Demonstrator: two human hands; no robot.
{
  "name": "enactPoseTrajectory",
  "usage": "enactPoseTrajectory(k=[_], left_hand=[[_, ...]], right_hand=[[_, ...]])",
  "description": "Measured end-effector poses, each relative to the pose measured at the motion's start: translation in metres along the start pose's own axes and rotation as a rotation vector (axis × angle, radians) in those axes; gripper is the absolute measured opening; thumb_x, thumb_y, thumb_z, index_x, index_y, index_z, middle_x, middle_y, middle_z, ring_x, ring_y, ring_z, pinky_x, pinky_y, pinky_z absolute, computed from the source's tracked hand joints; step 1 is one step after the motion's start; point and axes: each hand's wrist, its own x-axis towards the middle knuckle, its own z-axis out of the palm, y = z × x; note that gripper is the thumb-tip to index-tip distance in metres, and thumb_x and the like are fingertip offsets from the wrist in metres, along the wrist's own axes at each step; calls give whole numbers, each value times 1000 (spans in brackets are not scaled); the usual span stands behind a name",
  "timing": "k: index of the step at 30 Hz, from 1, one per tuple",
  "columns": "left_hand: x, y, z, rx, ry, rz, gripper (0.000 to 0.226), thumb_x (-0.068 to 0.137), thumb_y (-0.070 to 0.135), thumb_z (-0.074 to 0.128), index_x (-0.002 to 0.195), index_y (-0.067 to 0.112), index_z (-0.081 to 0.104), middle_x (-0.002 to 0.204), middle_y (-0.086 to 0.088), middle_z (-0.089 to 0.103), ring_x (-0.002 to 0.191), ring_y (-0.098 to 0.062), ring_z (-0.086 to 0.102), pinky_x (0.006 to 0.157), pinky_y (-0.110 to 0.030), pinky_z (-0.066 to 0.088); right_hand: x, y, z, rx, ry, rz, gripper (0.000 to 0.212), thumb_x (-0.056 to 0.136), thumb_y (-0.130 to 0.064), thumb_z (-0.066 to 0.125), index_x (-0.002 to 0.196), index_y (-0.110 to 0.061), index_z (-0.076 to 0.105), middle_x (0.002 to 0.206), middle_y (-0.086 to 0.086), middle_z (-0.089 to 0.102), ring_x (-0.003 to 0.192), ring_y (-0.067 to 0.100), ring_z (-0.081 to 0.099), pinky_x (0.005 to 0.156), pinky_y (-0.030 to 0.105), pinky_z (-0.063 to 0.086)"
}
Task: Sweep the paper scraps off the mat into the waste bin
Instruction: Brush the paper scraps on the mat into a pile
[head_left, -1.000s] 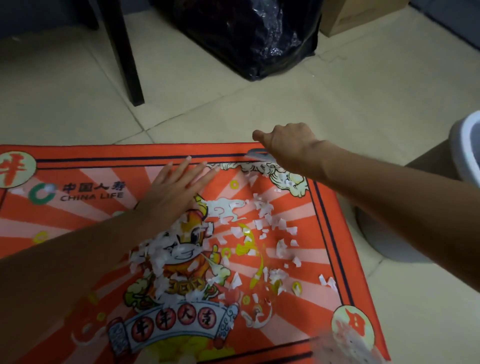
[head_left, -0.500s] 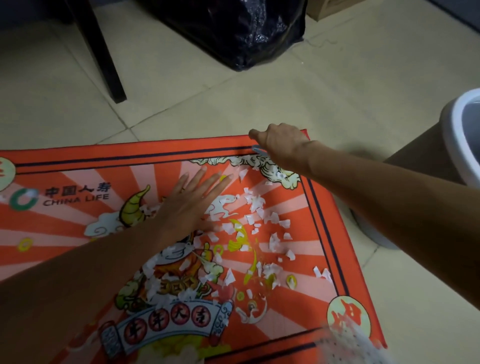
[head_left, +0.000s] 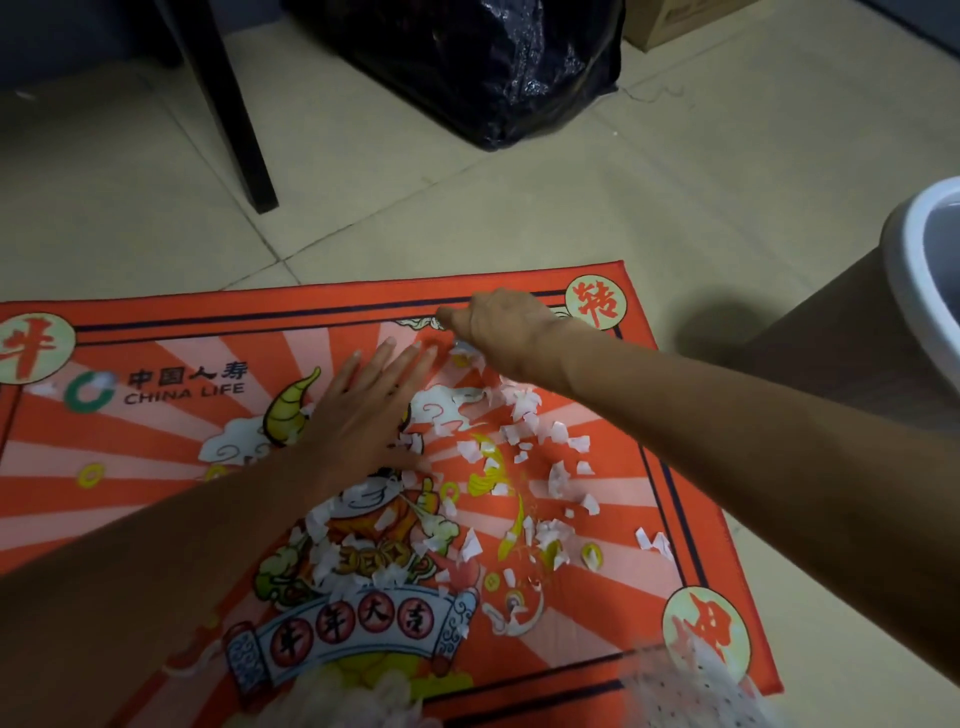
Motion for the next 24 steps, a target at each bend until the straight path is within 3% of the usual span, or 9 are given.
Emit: enactPoseTrajectory(k=[4,9,14,16,19,24], left_hand=[[-15,-8,-1,6,1,-52,130,59,97,28,156,15,-3,164,-10,10,150,-30,5,117,-50,8],[-33,-9,-6,8,-17,-99,127,63,96,24,155,12,-2,162,-8,-4,150,-28,-5,120,-48,2],[-58,-9,-3,23,0,-121,120,70,94,16,153,7,13,160,-15,23,148,-35,17,116,-54,19],[-68,-5,-4,10,4,-123,118,71,94,15,155,11,8,162,-12,18,149,-34,15,117,-54,18],[-79,-2,-4,16,20,-131,119,69,95,16,156,16,-1,164,-6,10,151,-30,8,118,-47,4],[-87,-6,-4,-11,31,-132,121,66,98,12,156,21,-9,164,2,-5,151,-24,-7,120,-44,-4]], right_hand=[[1,-28,-6,43,-4,-47,64,93,-3,50,150,-13,22,127,12,50,115,29,54,71,29,38],[-2,-59,-12,29,28,-86,58,94,-7,50,147,-10,26,128,12,49,117,29,53,73,30,40],[-16,-80,-16,10,47,-103,57,95,-8,49,146,-11,25,124,11,51,112,27,55,71,28,38],[-21,-78,-17,13,66,-88,60,93,-5,51,147,-12,25,122,11,52,109,28,56,70,28,39],[-27,-67,-23,-15,104,-63,63,93,-2,50,149,-15,23,121,11,54,107,28,57,68,29,38],[-25,-24,-33,-68,114,47,44,99,-15,47,142,-18,38,124,12,54,111,30,57,73,34,39]])
